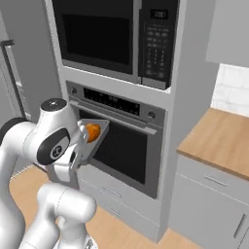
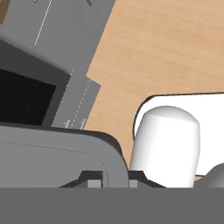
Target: Take the meat container that has the chicken drumstick and place it on the second highest rack of the freezer. Then take the vegetable container that has the mushroom and lemon wedge and place it on the highest rack of the freezer.
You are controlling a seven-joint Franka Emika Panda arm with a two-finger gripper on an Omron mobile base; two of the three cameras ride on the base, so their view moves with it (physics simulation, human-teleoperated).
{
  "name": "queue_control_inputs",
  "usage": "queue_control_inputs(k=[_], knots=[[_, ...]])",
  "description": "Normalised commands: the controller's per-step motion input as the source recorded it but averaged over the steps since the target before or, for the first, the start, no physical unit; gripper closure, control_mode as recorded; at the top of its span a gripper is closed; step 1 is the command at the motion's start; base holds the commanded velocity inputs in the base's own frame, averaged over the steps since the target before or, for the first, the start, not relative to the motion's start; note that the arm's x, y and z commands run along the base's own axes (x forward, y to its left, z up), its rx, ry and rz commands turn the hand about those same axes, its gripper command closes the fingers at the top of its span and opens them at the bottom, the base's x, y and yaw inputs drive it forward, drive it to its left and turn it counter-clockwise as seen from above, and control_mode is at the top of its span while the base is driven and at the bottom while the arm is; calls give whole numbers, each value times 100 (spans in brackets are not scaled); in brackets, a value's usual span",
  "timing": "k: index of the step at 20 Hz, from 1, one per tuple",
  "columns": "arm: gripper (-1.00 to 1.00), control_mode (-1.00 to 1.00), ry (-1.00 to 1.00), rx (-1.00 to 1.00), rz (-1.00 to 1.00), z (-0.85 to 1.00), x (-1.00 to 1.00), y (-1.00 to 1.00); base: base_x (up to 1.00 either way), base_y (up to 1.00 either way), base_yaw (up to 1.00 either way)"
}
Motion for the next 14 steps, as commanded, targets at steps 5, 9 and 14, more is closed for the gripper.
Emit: queue_control_inputs(k=[5, 9, 14], knots=[[100, 100, 0, 0, 0, 0, 0, 0, 0, 100, -14], [100, 100, 0, 0, 0, 0, 0, 0, 0, 100, -15], [100, 100, 0, 0, 0, 0, 0, 0, 3, 100, -16]])
